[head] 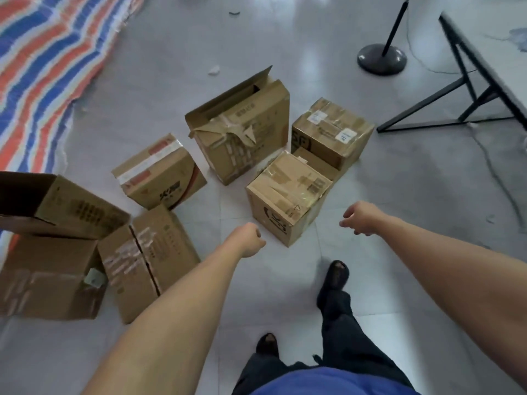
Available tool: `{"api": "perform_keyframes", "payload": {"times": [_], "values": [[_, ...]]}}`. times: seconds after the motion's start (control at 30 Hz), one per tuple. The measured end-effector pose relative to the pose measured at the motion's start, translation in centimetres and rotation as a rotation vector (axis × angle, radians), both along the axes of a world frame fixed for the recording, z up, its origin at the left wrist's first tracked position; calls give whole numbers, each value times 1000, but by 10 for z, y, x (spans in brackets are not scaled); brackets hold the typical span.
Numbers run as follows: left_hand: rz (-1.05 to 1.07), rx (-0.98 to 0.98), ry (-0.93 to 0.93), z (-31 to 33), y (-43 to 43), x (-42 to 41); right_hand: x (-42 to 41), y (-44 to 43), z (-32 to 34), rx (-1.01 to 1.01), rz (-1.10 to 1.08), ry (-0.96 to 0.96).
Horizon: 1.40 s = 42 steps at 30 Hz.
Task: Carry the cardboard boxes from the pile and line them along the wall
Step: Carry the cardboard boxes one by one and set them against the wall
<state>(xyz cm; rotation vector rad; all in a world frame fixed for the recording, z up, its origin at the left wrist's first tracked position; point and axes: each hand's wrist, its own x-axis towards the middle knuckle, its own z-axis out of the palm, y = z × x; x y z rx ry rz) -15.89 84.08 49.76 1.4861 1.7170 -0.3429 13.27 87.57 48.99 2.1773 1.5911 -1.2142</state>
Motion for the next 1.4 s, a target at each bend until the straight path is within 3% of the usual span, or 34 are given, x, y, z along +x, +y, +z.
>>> {"api": "perform_keyframes", "payload": {"times": [0.27,0.43,0.6,0.97,1.17,1.27,1.4], "values": [[223,-58,48,-65,137,46,46,159,-83,-131,24,85],[321,-95,3,-117,203,68,59,212,-147,-228,-95,126],[362,-94,94,-206,274,58,53,243,-232,-266,-237,173],[314,120,192,-411,415,23,25,258,-413,-340,-887,316],[489,21,-51,-456,423,3,5,243,-446,-278,-1133,360],[514,-37,-111,-457,405,-9,0,245,-444,-217,-1231,322],[733,-122,-209,-457,370,-18,10,245,-452,-176,-1242,213]]}}
